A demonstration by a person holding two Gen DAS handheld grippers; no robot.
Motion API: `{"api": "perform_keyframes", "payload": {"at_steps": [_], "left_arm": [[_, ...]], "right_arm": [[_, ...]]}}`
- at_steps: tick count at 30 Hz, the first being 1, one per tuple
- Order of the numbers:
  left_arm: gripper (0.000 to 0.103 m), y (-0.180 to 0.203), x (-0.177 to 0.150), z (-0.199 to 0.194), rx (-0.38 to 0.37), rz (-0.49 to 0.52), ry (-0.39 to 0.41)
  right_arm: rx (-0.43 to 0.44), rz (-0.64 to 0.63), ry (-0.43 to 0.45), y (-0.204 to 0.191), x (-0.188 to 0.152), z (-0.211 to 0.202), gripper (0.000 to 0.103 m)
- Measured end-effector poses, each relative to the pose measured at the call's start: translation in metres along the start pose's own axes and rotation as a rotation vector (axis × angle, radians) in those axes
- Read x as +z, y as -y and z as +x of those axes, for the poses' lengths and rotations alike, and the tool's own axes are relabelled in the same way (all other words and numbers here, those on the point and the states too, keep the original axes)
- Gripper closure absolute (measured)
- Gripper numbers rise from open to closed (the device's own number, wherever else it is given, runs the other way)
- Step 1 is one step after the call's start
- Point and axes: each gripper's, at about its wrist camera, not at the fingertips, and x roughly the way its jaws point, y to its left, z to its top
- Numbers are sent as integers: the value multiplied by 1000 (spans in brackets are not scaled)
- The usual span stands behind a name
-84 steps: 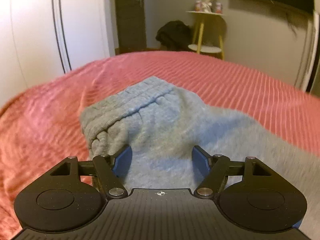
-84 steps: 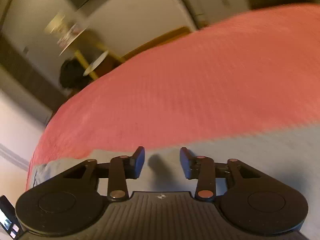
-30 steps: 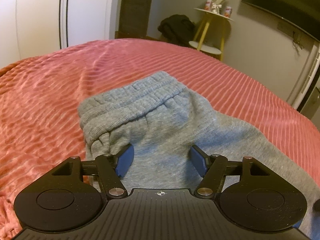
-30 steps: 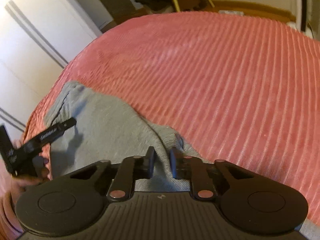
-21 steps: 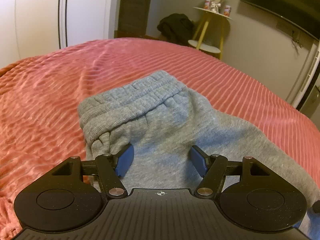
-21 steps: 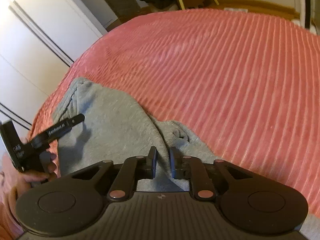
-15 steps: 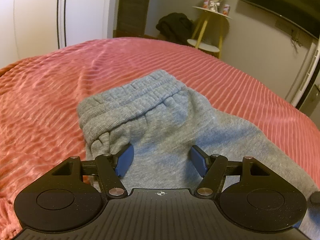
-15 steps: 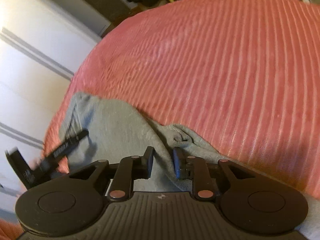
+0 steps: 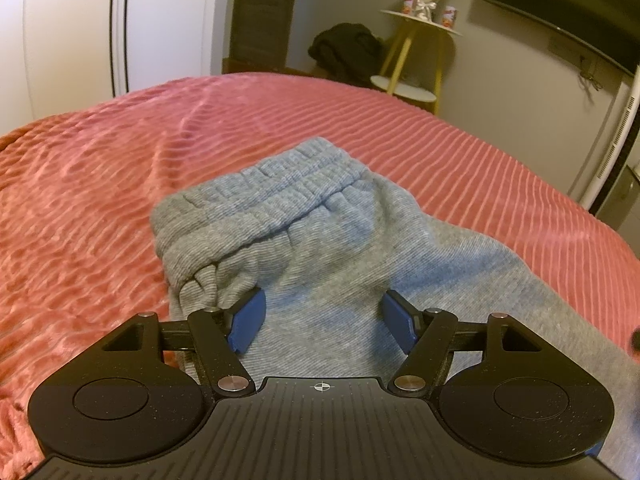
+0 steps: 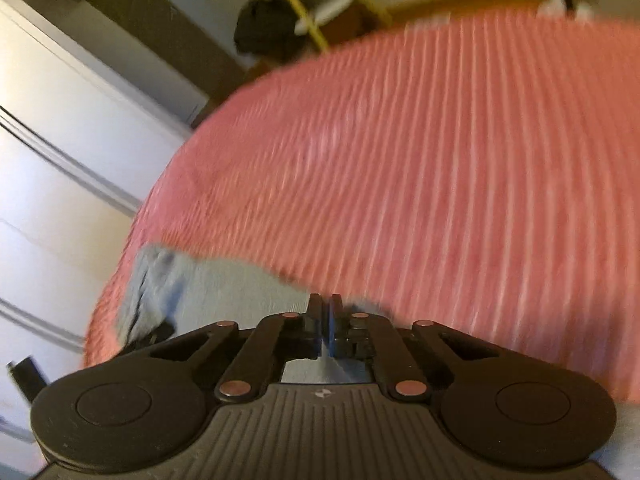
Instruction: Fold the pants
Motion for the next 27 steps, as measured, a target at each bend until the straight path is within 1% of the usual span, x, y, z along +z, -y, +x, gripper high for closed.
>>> {"api": "perform_keyframes", "payload": {"at_steps": [1,2,3,4,5,7,8,9,12,13,14,16,18,19,20,22,23,24,25,26,27], "left_arm": [[31,0,0,0,-1,-1,-1],[31,0,0,0,-1,-1,-2],[31,0,1,1,-2,0,-3],[30,-1,1,1,-4,-3,-4],[30,-1,1,1,-5,-6,-5],[29,-2,2,1,-7,-10,-5],[29,-1,2,1,-6,-8,-6],[29,-1,2,1,-6,-7,-6],[29,-3,2,1,-11,-11,-8],[29,-3,2,1,-11,-12,-8],[29,-2,2,1,-10,-10,-8],[29,-2,1,2,-4,-5,-5],[28,0,1,3,1,12,-5],[28,1,0,2,1,16,-5],[27,1,0,3,-1,16,-5],[27,1,0,2,-5,10,-6],[26,1,1,2,-6,6,-7],[26,2,1,3,-7,6,-8],[25,2,1,2,-7,6,-9],[25,2,1,2,-8,5,-10],[25,2,1,2,-9,5,-11]], "right_arm": [[-39,-8,65,0,3,-7,103],[-114,-23,136,-1,6,-15,103],[-159,-22,182,0,8,-21,103],[-198,-22,207,0,8,-26,103],[-199,-23,213,0,6,-31,103],[-141,-29,171,-6,-3,-36,101],[-123,-33,149,-10,-10,-36,101],[-126,-46,120,-15,-17,-33,101],[-202,-48,-15,-18,-33,-13,101],[-230,-64,-27,-18,-37,-6,101],[-257,-81,-23,-19,-39,-1,103],[-321,-110,7,-18,-36,10,103],[-368,-92,55,-17,-28,18,103],[-421,-108,57,-20,-27,22,103],[-424,-115,50,-23,-24,23,103],[-369,-62,69,-21,-23,11,101],[-336,-35,81,-17,-25,0,91],[-303,-13,91,-14,-27,-8,72],[-287,-12,89,-13,-30,-15,63],[-287,-26,70,-15,-34,-15,56],[-301,-55,53,-17,-39,-16,56]]}}
